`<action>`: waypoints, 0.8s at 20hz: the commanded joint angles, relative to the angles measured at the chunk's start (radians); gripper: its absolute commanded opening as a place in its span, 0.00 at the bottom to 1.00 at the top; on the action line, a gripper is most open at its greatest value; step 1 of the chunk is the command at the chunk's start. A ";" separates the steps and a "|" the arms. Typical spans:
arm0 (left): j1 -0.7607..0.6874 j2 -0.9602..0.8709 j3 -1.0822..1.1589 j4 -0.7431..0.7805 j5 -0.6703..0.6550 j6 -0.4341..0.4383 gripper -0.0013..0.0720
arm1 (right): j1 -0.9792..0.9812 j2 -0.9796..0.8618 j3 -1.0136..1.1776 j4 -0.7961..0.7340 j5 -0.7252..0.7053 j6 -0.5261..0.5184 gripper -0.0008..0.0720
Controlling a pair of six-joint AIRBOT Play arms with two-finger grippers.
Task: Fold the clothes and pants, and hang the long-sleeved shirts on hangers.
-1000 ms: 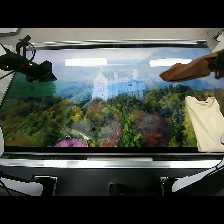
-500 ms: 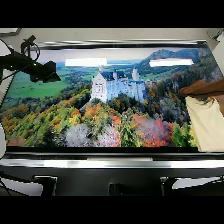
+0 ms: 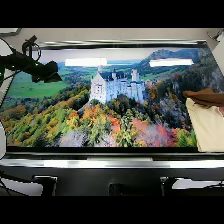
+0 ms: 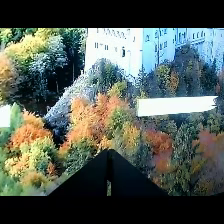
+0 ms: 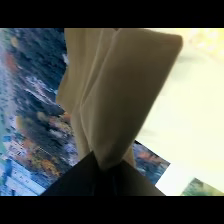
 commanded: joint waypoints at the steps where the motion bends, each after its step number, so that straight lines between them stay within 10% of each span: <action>1: 0.000 0.000 0.000 -0.002 0.001 -0.010 0.05 | -0.001 0.045 0.000 -0.108 0.101 0.014 0.05; 16: 0.000 0.000 0.000 -0.003 0.012 -0.010 0.04 | 0.145 0.071 -0.217 -0.509 0.214 -0.066 0.05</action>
